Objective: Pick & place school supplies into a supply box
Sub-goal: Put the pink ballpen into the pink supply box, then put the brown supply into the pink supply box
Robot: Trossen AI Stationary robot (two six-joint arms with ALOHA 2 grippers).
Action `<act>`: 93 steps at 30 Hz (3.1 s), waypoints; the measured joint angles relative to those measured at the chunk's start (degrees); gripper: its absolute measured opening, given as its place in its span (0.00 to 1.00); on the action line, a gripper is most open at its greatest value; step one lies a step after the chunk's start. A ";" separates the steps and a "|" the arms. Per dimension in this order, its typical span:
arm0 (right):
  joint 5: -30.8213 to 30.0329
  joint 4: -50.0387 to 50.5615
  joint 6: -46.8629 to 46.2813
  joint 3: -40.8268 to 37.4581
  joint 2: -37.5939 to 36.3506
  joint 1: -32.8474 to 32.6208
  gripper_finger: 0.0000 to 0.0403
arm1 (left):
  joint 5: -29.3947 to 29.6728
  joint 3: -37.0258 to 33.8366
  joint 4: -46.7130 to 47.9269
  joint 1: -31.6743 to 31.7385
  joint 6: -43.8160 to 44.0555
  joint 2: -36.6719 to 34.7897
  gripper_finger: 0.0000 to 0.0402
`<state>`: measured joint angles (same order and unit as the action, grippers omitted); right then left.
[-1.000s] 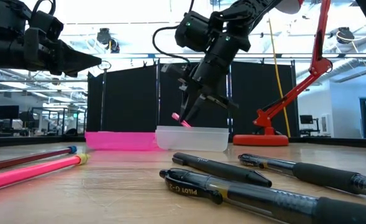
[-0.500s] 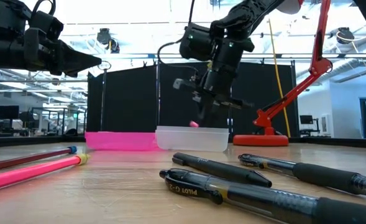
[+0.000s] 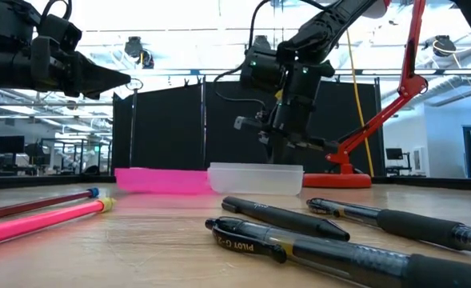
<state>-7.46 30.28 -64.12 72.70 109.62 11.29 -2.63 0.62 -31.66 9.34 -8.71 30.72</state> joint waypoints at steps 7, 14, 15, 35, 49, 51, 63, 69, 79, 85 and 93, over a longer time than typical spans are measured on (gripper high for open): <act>0.11 -2.33 0.19 -0.45 -0.39 0.00 0.18 | 0.01 0.00 0.11 -0.02 0.00 0.01 0.02; 0.09 -3.13 1.06 -0.43 -2.06 -0.02 0.19 | 0.02 0.00 0.31 -0.02 0.20 0.00 0.02; 0.06 -3.16 1.49 -0.43 -2.50 -0.08 0.19 | 0.02 0.00 0.35 0.00 0.22 0.00 0.02; -12.01 -3.93 23.60 -0.40 -25.96 -11.75 0.17 | 6.19 0.00 1.47 0.00 -3.23 0.01 0.02; -35.09 -13.00 37.60 -13.61 -42.73 -30.26 0.00 | 8.70 0.00 2.08 0.00 -5.79 0.02 0.02; -35.75 -17.50 37.71 -18.88 -44.91 -30.71 0.00 | 8.69 0.00 2.08 0.00 -5.64 0.02 0.02; -19.58 -49.27 47.94 -44.35 -52.54 -25.37 0.00 | 4.57 0.00 0.08 -0.02 -12.85 0.00 0.01; -12.00 -71.61 61.69 -53.61 -55.11 -24.14 0.00 | 4.57 0.00 0.23 0.00 -13.31 0.01 0.04; -5.79 -63.92 67.27 -60.36 -70.45 -20.70 0.00 | 5.81 0.00 1.99 0.00 -10.08 0.02 0.04; -5.75 -56.49 68.08 -61.08 -76.89 -19.66 0.00 | 4.57 0.00 3.01 -0.01 -6.92 0.02 0.04; -2.76 -55.22 72.34 -61.91 -79.53 -19.52 0.00 | 8.73 0.00 6.99 0.00 5.18 0.02 0.07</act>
<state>-10.23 -24.94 8.23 10.79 30.10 -8.23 6.10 0.62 -24.67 9.34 -3.53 30.74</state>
